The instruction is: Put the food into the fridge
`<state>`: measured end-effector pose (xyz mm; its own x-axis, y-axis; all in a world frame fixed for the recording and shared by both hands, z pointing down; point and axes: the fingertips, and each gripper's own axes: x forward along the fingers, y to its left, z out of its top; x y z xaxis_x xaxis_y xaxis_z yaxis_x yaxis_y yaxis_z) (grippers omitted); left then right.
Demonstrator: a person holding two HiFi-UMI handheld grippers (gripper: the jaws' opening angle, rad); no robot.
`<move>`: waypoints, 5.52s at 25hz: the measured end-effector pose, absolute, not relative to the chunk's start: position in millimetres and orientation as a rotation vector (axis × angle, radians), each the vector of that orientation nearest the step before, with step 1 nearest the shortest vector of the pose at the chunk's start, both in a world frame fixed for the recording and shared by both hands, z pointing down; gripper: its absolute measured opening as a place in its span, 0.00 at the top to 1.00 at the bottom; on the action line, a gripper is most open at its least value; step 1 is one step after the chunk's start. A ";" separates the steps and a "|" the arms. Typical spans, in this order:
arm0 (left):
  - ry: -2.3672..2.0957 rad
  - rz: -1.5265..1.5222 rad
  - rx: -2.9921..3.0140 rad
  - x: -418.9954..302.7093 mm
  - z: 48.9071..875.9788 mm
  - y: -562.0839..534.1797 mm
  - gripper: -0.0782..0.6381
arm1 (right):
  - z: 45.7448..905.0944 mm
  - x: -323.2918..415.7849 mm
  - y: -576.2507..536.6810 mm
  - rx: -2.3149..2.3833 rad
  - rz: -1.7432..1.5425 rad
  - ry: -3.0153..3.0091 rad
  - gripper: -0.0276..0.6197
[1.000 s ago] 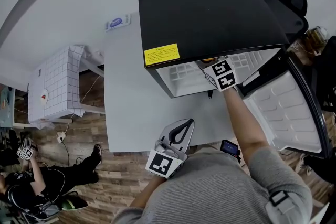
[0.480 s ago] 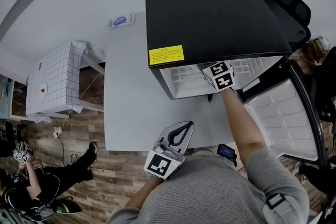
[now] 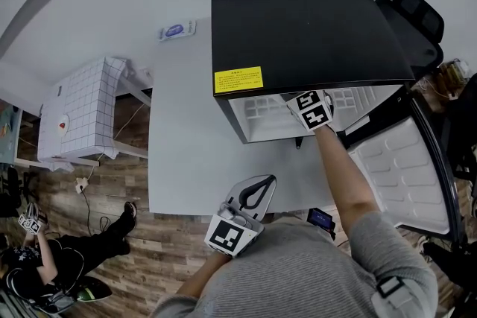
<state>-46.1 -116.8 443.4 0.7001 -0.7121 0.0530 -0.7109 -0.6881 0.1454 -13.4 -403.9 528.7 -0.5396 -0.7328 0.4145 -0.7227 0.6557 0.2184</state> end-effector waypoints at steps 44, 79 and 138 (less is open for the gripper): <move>-1.185 -0.038 2.757 -49.2 439.4 -109.2 0.88 | 547.1 -13.2 -405.3 1.022 0.055 -2.251 0.45; -1.107 -0.043 2.823 -42.1 434.2 -90.2 0.88 | 512.3 4.5 -357.3 1.124 -0.008 -2.300 0.45; -0.941 -0.029 2.860 -24.2 435.0 -87.1 0.88 | 471.6 50.9 -288.2 1.350 -0.031 -2.376 0.94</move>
<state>-24.2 -87.1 435.0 0.8052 -0.5925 0.0224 -0.5900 -0.7969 0.1299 50.9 -288.2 471.6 -0.4494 -0.8283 0.3347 -0.8191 0.5315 0.2156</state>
